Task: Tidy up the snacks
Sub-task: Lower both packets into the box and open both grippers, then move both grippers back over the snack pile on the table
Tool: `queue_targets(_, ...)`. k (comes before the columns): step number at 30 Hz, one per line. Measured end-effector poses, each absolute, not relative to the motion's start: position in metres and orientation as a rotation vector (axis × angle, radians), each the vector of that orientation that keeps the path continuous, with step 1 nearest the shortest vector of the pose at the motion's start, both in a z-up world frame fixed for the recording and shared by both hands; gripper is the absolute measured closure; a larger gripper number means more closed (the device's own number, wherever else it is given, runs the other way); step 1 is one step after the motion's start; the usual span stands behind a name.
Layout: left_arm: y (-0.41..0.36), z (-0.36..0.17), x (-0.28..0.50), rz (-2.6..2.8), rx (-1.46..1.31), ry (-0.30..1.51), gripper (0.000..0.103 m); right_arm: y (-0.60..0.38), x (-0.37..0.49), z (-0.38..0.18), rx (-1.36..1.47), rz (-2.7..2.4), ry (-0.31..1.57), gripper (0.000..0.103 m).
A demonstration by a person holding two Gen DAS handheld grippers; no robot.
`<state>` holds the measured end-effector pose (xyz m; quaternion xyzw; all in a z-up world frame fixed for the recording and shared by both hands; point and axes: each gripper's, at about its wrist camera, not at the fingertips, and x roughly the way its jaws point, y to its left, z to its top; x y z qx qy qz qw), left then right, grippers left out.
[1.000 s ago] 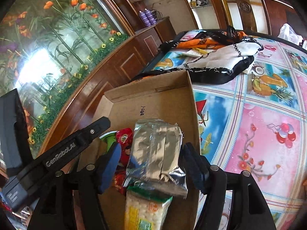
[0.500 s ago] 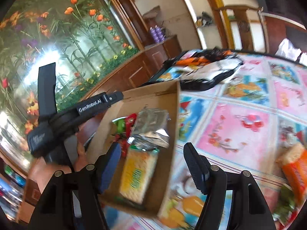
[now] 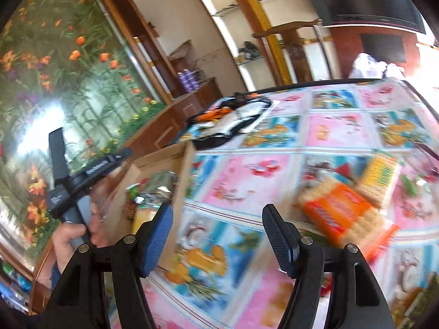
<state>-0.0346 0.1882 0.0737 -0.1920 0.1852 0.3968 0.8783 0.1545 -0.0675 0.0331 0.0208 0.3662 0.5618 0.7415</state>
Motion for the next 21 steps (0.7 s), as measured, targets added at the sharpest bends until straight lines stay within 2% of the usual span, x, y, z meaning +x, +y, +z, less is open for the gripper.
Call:
queue_targets(6, 0.173, 0.079, -0.031, 0.775, -0.348, 0.357, 0.043, -0.098, 0.164, 0.024, 0.054, 1.118, 0.789, 0.031)
queue_targets(10, 0.163, 0.078, -0.021, 0.703, -0.338, 0.390, 0.043, -0.118, 0.173, 0.025, 0.067, 1.063, 0.767, 0.031)
queue_targets(15, 0.145, 0.069, 0.001, 0.553, -0.338, 0.497, 0.043, -0.156, 0.179, 0.028, 0.075, 0.958, 0.703, 0.031)
queue_targets(21, 0.077, 0.055, 0.042, 0.235, -0.355, 0.649, 0.040, -0.204, 0.196, 0.031, 0.107, 0.810, 0.643, 0.036)
